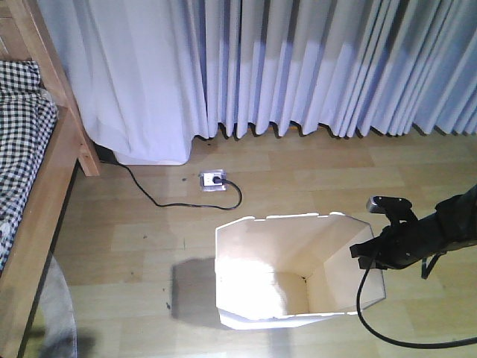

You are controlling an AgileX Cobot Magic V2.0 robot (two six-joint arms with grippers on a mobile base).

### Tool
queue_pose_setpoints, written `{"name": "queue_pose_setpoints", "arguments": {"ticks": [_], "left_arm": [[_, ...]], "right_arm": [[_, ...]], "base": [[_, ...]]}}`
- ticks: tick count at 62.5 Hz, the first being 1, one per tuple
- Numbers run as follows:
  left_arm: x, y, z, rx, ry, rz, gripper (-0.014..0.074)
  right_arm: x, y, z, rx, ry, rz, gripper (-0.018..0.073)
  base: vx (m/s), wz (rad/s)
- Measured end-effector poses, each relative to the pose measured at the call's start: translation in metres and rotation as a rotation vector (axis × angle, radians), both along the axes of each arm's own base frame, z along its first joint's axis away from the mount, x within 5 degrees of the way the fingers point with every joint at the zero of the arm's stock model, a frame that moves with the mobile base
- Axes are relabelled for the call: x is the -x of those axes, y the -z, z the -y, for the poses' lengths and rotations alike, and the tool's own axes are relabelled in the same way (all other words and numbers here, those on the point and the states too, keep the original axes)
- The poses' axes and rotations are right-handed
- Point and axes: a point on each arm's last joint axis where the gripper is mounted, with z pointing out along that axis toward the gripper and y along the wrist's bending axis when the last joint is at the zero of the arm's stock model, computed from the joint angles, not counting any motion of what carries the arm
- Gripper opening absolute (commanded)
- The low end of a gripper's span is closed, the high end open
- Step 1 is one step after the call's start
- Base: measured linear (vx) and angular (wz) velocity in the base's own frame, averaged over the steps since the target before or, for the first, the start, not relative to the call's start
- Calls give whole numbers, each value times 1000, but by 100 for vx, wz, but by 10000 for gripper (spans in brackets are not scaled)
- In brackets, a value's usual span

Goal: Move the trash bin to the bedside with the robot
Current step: 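Drive forward with the bin toward the curtains beside the bed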

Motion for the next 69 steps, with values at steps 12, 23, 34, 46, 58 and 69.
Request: {"name": "queue_pose_setpoints", "arguments": {"ticks": [12,23,34,46,58,69], "left_arm": [[0,0,0,0,0,0,-6],[0,0,0,0,0,0,-6],[0,0,0,0,0,0,-6],[0,0,0,0,0,0,-6],[0,0,0,0,0,0,-6],[0,0,0,0,0,0,-6]], "right_arm": [[0,0,0,-2,0,0,-5],[0,0,0,-1,0,0,-5],[0,0,0,-1,0,0,-5],[0,0,0,-2,0,0,-5],[0,0,0,-2,0,0,-5],[0,0,0,-1,0,0,-5]], "base": [[17,8],[17,7],[17,5],[17,2],[17,-3],[17,-4]]}}
